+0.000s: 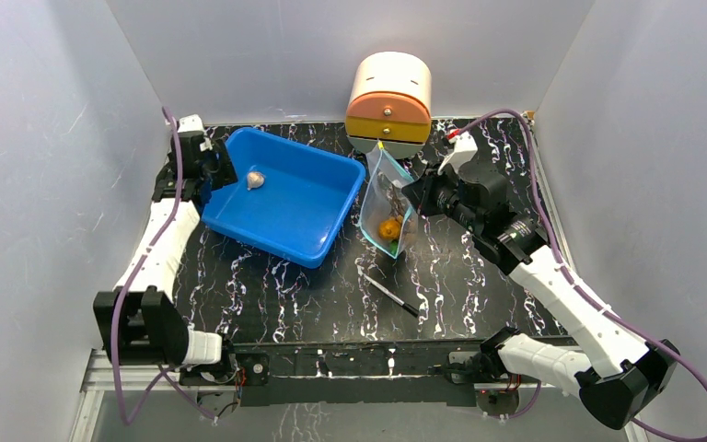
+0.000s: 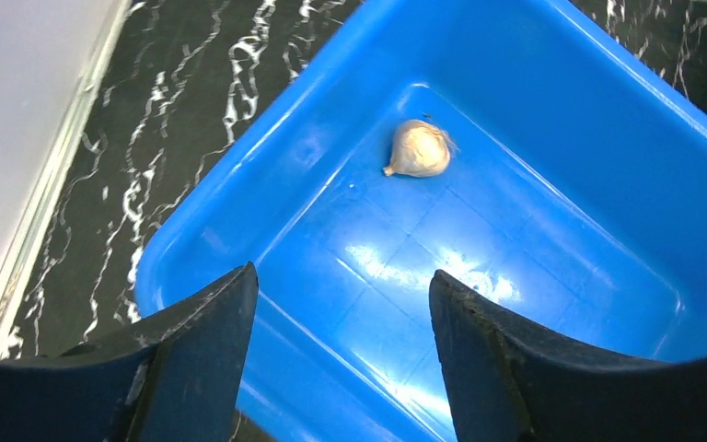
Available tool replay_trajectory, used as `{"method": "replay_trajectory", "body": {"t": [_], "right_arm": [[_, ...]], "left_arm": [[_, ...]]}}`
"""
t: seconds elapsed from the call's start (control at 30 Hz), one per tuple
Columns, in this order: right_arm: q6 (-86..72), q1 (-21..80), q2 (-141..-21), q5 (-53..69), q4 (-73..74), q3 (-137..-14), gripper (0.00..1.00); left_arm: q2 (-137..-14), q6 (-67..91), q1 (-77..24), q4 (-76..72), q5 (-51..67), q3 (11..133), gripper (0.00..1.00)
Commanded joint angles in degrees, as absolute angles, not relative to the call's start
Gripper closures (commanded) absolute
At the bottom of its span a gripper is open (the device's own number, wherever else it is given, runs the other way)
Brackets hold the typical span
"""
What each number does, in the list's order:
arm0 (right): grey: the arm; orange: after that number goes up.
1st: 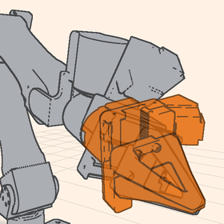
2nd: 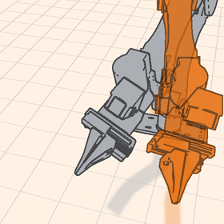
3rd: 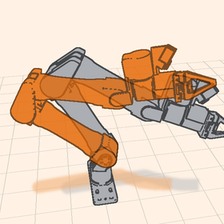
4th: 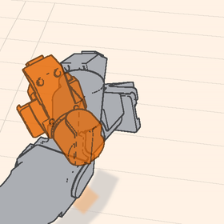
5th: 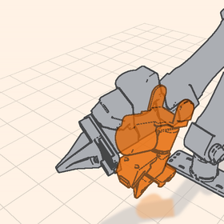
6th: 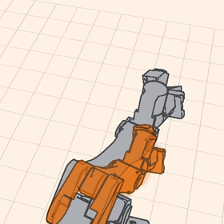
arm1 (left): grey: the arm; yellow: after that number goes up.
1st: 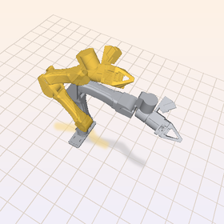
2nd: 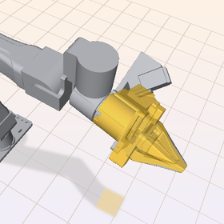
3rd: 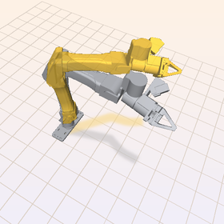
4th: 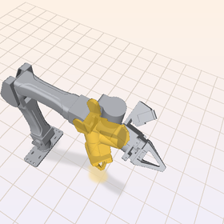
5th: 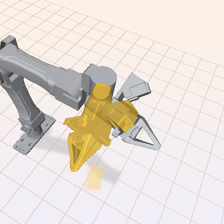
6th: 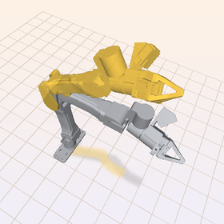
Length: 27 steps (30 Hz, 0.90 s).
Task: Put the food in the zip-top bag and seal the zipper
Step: Adjust the bin at the center of the board, then pick up the fake vegetable from the bin.
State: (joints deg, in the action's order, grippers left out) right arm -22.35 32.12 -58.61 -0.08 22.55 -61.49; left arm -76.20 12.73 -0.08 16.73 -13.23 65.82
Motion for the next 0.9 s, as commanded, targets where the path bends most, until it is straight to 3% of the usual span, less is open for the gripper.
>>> {"method": "replay_trajectory", "body": {"t": [0.0, 0.5, 0.87], "right_arm": [[-21.9, 31.8, -58.0, -0.5, 19.9, -65.3, 1.00], [-23.2, 31.8, -59.9, -0.1, 21.3, -67.7, 1.00], [-23.9, 31.9, -59.6, -0.9, 22.0, -67.8, 1.00]], "left_arm": [[-82.9, 7.1, 0.1, 18.2, -4.8, 70.6, 0.32], [-101.2, -0.2, -1.7, 13.7, 1.5, 79.6, 0.43], [-109.8, -3.9, -4.0, 8.0, -2.0, 82.0, 0.40]]}}
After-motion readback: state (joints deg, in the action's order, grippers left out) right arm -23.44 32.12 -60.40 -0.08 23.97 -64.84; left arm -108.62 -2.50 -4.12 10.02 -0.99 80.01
